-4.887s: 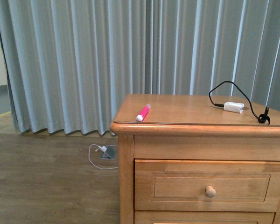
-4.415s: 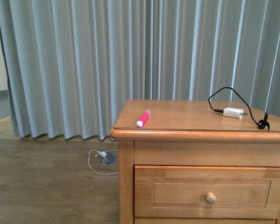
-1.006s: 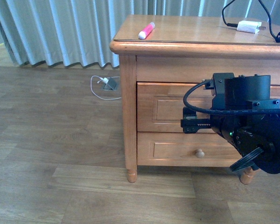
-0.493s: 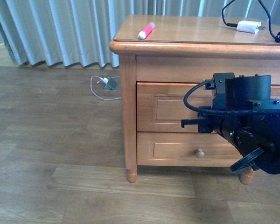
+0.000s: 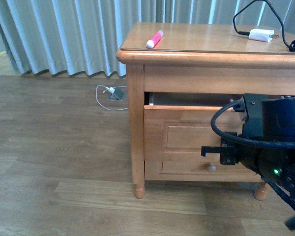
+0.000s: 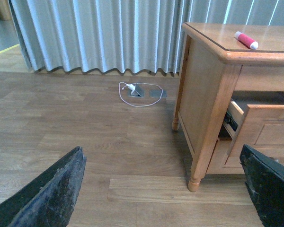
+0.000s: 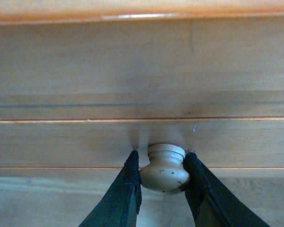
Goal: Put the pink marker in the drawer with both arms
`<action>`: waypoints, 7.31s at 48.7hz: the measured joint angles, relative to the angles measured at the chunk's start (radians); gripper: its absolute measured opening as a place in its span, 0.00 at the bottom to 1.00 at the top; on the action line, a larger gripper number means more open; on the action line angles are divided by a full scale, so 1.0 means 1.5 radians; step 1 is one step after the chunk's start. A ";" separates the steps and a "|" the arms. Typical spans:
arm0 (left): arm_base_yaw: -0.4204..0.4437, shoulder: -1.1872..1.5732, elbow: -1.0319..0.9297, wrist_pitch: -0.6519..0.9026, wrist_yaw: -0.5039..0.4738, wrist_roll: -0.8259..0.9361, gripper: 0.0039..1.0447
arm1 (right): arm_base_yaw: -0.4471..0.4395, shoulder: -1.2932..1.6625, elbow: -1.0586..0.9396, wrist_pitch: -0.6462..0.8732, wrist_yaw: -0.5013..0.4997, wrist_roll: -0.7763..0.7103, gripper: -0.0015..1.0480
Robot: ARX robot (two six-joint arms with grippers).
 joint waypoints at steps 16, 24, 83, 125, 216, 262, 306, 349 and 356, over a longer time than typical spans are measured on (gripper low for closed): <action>0.000 0.000 0.000 0.000 0.000 0.000 0.95 | 0.013 -0.136 -0.222 0.038 -0.048 0.030 0.24; 0.000 0.000 0.000 0.000 0.000 0.000 0.95 | 0.009 -0.221 -0.288 0.030 -0.077 0.033 0.54; 0.000 0.000 0.000 0.000 0.000 0.000 0.95 | -0.101 -1.273 -0.416 -0.735 -0.189 -0.025 0.85; 0.000 0.000 0.000 0.000 0.000 0.000 0.95 | -0.151 -1.382 -0.499 -0.569 -0.098 -0.097 0.92; -0.286 1.389 1.090 0.103 -0.118 -0.007 0.95 | -0.151 -1.382 -0.499 -0.569 -0.099 -0.098 0.92; -0.298 1.460 1.188 0.003 -0.132 -0.006 0.29 | -0.151 -1.382 -0.499 -0.569 -0.099 -0.098 0.92; -0.281 1.302 0.794 0.197 0.268 0.198 0.14 | -0.151 -1.382 -0.499 -0.569 -0.099 -0.098 0.92; -0.271 1.202 0.675 0.302 0.066 0.055 0.95 | -0.151 -1.382 -0.499 -0.569 -0.099 -0.098 0.92; -0.244 1.093 0.573 0.346 0.069 0.021 0.95 | -0.151 -1.382 -0.499 -0.569 -0.099 -0.098 0.92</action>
